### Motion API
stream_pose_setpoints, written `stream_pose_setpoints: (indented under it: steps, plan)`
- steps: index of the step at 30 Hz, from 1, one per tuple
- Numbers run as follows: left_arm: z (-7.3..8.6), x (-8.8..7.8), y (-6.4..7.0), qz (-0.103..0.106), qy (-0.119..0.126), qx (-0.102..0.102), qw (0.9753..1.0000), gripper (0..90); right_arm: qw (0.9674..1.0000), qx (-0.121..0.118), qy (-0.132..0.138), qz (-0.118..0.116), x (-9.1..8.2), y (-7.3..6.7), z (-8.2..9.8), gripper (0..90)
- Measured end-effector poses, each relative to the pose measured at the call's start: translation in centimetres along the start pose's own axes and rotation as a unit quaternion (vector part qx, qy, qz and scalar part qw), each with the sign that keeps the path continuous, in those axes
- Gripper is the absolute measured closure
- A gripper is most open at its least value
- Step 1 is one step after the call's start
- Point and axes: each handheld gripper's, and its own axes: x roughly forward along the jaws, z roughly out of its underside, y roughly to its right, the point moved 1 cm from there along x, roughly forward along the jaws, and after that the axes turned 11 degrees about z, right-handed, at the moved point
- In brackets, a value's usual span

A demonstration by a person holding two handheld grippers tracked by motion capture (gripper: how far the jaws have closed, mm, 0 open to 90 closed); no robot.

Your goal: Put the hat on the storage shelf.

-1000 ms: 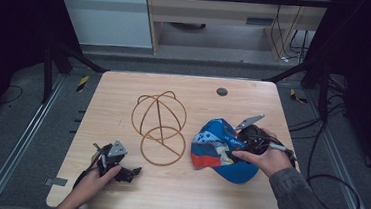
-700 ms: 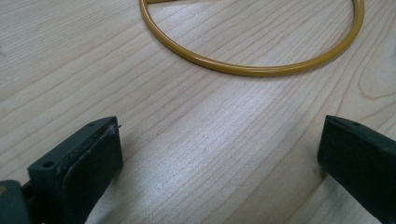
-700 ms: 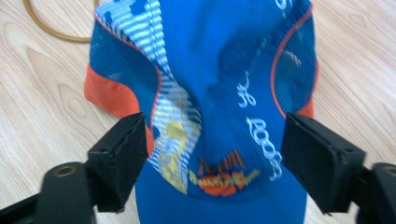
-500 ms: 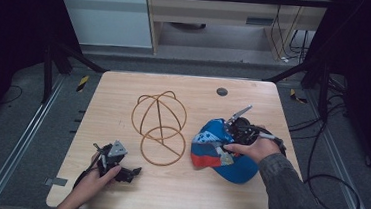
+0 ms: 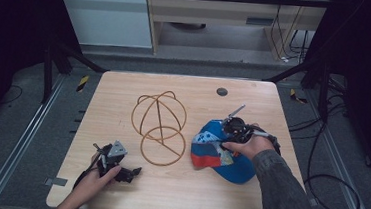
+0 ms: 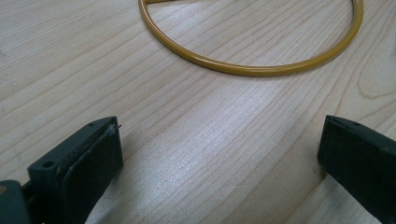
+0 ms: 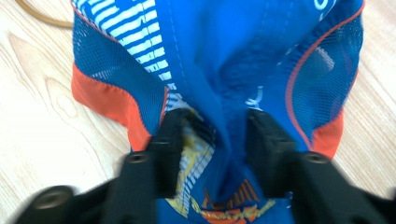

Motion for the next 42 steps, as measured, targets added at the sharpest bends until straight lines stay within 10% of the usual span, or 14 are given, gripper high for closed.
stream_pose_setpoints:
  steps: [7,42]
  plan:
    - [0.0,0.0,0.0,0.002,0.000,0.002,1.0000,0.0,0.9999,-0.006,-0.002,-0.009,-0.4,-0.1,-0.1,89.6]
    - [0.0,0.0,0.0,0.001,0.001,0.002,1.0000,0.0,0.9949,0.009,0.100,0.003,-11.0,2.4,-0.7,89.9]
